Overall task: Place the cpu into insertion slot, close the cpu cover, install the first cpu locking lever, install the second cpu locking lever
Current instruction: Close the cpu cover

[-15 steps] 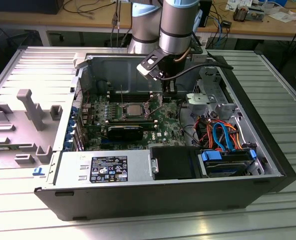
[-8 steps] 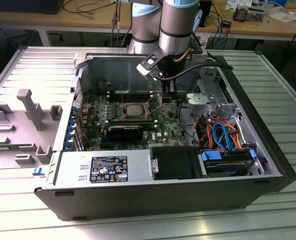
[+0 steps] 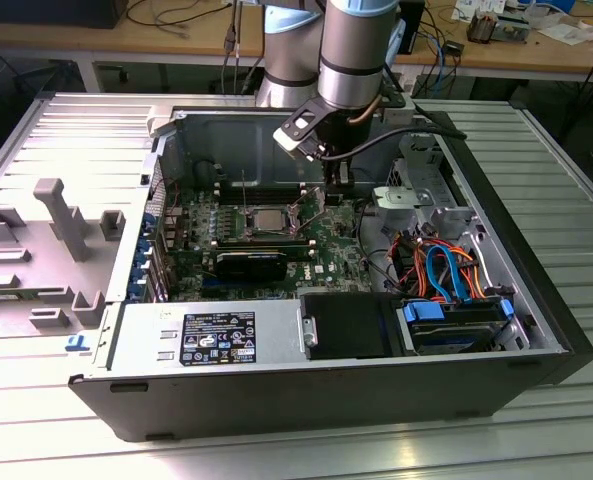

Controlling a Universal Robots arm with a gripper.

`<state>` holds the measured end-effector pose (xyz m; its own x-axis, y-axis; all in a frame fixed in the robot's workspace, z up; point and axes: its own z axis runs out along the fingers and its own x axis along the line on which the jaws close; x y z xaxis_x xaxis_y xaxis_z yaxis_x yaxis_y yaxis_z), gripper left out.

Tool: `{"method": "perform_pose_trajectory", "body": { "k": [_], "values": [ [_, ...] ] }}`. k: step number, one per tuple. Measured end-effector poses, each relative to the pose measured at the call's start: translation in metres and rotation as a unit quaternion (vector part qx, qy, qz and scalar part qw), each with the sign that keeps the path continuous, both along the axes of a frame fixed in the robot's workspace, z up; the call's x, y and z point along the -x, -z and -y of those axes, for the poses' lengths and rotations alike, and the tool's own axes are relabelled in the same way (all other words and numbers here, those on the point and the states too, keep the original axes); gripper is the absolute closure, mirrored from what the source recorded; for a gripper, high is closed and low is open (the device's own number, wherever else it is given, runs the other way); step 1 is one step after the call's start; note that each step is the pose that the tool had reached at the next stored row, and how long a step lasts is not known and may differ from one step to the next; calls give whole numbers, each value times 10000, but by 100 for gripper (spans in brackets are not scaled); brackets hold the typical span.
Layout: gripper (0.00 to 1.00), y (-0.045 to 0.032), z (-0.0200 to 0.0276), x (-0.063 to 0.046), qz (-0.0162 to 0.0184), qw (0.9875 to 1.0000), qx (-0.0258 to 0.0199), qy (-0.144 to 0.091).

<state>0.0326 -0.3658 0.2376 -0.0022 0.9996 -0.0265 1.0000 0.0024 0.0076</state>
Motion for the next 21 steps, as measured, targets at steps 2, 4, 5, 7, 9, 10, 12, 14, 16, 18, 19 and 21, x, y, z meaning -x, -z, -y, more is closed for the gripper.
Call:
{"method": "perform_pose_trajectory", "body": {
  "k": [2, 4, 5, 7, 9, 10, 12, 14, 16, 18, 19, 21],
  "values": [
    [89, 0, 0, 0, 0, 10000, 0, 0],
    [89, 0, 0, 1, 0, 10000, 0, 0],
    [89, 0, 0, 1, 0, 10000, 0, 0],
    [89, 0, 0, 7, 0, 10000, 0, 1],
    [89, 1, 0, 18, 0, 10000, -2, 1],
    [89, 2, 0, 20, 1, 10000, -2, 1],
    [89, 1, 0, 23, 0, 10000, 0, -1],
    [89, 0, 0, 25, 0, 10000, 0, 0],
    [89, 0, 0, 26, 0, 10000, 0, 0],
    [89, 0, 0, 36, 0, 10000, 0, 0],
    [89, 0, 0, 43, 0, 10000, 0, 0],
    [89, 0, 0, 51, 0, 10000, 0, 0]
  ]
}}
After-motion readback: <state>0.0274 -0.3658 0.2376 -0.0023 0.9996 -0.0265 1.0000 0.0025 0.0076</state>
